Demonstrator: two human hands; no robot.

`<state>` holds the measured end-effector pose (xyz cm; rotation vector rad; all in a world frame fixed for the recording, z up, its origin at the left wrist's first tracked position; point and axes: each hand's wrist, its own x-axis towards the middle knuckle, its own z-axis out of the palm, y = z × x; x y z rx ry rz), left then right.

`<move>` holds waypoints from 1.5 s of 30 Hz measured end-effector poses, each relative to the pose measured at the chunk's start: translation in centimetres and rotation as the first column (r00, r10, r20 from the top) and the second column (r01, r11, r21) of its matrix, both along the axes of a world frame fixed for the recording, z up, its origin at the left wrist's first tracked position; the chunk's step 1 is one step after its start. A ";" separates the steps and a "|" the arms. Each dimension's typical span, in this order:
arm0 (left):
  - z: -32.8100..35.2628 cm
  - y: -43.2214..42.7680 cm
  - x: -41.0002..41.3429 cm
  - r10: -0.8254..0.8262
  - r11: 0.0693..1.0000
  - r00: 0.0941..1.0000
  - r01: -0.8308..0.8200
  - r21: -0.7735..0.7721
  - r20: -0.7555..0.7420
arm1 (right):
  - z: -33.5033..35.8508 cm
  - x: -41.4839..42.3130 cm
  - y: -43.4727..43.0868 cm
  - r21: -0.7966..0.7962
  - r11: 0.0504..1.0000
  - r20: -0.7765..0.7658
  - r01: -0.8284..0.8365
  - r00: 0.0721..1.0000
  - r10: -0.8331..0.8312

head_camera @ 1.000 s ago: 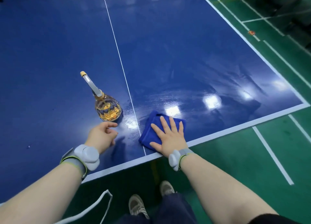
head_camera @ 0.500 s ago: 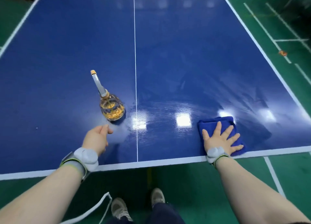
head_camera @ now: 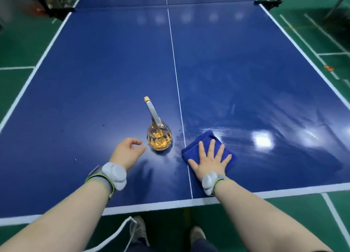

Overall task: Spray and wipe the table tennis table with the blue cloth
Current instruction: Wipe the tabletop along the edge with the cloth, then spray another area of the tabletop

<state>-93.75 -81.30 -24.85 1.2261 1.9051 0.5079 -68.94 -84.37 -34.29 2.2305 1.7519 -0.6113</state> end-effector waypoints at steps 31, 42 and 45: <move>3.8 7.7 0.3 -0.477 0.877 0.838 0.474 0.081 0.263 | 5.6 -8.9 4.0 -0.349 0.937 -0.097 -0.026 0.995 -0.008; 2.6 7.5 2.2 -0.313 0.950 0.925 0.306 0.068 0.213 | 4.1 -8.4 3.9 -0.415 0.893 0.001 -0.174 0.981 0.192; 2.5 7.4 2.6 -0.286 0.958 0.909 0.275 0.079 0.302 | 3.6 -8.0 4.3 -0.429 0.878 0.016 -0.213 0.970 0.243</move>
